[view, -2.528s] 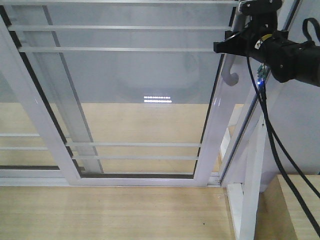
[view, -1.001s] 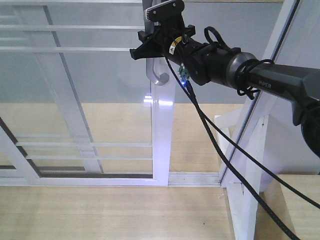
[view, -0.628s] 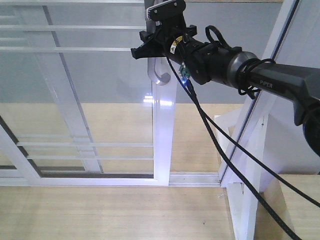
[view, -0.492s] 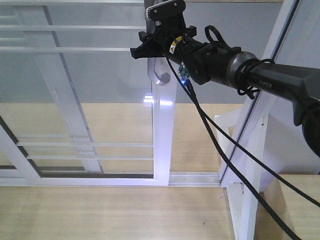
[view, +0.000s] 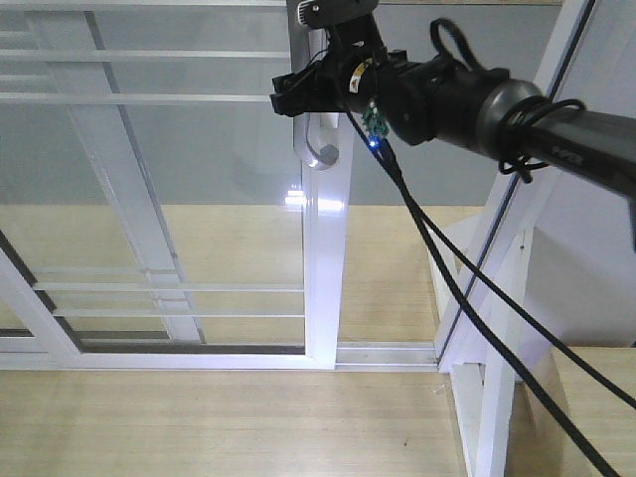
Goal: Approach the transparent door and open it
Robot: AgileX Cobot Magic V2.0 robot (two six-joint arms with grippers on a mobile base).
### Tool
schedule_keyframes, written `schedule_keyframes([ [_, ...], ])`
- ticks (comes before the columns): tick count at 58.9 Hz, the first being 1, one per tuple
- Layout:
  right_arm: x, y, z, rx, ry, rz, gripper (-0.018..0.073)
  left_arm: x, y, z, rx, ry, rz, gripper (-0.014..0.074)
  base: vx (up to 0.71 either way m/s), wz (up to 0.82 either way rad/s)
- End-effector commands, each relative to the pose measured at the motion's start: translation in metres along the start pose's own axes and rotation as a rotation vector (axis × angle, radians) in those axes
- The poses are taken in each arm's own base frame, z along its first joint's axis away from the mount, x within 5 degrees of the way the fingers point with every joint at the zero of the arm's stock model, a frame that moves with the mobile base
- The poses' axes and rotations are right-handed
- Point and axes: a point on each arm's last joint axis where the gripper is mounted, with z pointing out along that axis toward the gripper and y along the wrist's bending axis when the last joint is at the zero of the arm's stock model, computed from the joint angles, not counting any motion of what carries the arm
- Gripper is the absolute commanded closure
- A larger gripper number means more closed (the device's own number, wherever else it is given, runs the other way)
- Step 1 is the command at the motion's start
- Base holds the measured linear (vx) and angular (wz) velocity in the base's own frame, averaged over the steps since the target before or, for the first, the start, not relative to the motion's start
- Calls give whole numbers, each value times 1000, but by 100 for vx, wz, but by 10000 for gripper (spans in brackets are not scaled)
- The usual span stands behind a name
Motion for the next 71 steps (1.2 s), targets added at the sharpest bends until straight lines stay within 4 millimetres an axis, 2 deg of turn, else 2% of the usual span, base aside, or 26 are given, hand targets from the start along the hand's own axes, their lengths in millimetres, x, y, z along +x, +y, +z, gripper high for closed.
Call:
schedule_keyframes([
  [1, -42, -7, -46, 32, -59, -64, -59, -17, 0, -5, -8, -104, -12, 100, 0, 0],
  [8, -36, -14, -73, 58, -24, -109, -19, -17, 0, -5, -8, -104, -10, 100, 0, 0],
  [16, -11, -39, -109, 104, 16, 28, -8, -17, 0, -5, -9, -104, 5, 100, 0, 0],
  [29, 31, -86, -193, 271, 68, 87, -8, -15, -1, -5, -2, -83, 5, 100, 0, 0],
  [39, 49, -97, -254, 381, 107, 143, -8, -12, -2, -5, 11, -42, 2, 100, 0, 0],
  [45, 53, -95, -281, 420, 82, 153, -8, -15, -3, -5, 22, -74, -45, 100, 0, 0],
  [54, 50, -88, -303, 430, 30, 154, -8, -18, -20, 7, 110, -56, 62, 100, 0, 0],
  [65, 51, -87, -302, 428, 33, 161, -8, -44, -42, 38, 186, -83, 23, 100, 0, 0],
  [71, 51, -88, -302, 428, 30, 161, -8, -61, -59, 59, 236, -70, 82, 100, 0, 0],
])
